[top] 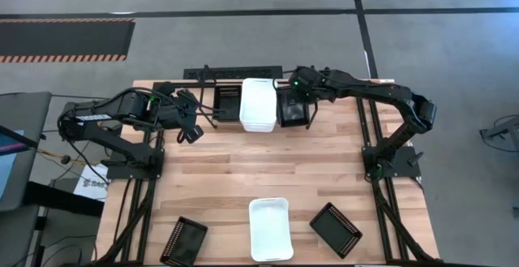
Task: Stack baskets on shelf by color
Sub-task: Stack the black bin on top of the right black bin on the shelf
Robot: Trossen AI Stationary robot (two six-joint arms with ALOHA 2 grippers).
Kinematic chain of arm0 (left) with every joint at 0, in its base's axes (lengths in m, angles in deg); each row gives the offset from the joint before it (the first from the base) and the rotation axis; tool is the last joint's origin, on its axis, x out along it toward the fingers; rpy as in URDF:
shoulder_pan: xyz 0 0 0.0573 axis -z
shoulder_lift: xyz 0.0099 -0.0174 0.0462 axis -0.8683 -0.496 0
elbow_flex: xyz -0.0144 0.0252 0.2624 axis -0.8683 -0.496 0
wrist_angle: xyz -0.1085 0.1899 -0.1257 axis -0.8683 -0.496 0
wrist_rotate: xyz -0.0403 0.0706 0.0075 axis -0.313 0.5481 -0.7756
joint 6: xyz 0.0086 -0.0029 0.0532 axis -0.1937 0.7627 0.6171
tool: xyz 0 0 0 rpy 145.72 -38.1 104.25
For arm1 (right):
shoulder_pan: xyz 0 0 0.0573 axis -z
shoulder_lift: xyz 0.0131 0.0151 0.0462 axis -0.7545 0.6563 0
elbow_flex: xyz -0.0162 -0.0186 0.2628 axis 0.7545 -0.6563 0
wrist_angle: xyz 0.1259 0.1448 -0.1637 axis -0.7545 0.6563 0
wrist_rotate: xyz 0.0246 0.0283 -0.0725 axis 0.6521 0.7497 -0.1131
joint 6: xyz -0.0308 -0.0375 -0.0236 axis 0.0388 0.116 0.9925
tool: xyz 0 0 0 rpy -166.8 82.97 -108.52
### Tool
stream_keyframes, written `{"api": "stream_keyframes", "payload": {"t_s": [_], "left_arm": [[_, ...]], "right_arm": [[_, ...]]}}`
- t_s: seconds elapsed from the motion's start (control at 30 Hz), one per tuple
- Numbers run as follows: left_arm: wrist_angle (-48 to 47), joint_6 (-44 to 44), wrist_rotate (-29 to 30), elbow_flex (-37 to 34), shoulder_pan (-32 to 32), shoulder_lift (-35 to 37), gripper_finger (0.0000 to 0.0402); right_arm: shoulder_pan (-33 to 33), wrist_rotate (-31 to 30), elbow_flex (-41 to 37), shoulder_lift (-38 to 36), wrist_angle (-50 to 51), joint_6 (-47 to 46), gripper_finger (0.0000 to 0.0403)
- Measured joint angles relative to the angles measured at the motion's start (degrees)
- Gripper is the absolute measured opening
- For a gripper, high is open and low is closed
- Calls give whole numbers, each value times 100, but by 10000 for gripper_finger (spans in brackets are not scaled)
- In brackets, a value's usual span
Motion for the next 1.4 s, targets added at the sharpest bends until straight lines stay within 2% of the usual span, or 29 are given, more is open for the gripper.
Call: {"api": "stream_keyframes", "payload": {"t_s": [0.27,0.53,1.0,1.4], "left_arm": [[0,-66,0,0,0,0,0],[2,-87,-2,0,0,0,0],[0,-151,-9,0,0,0,0],[0,-151,-11,0,0,2,0]], "right_arm": [[-5,-162,0,0,-45,51,73],[-9,-197,0,0,-101,218,104],[-74,-199,0,-30,-525,455,108],[-93,-347,0,-658,-484,452,108]]}}
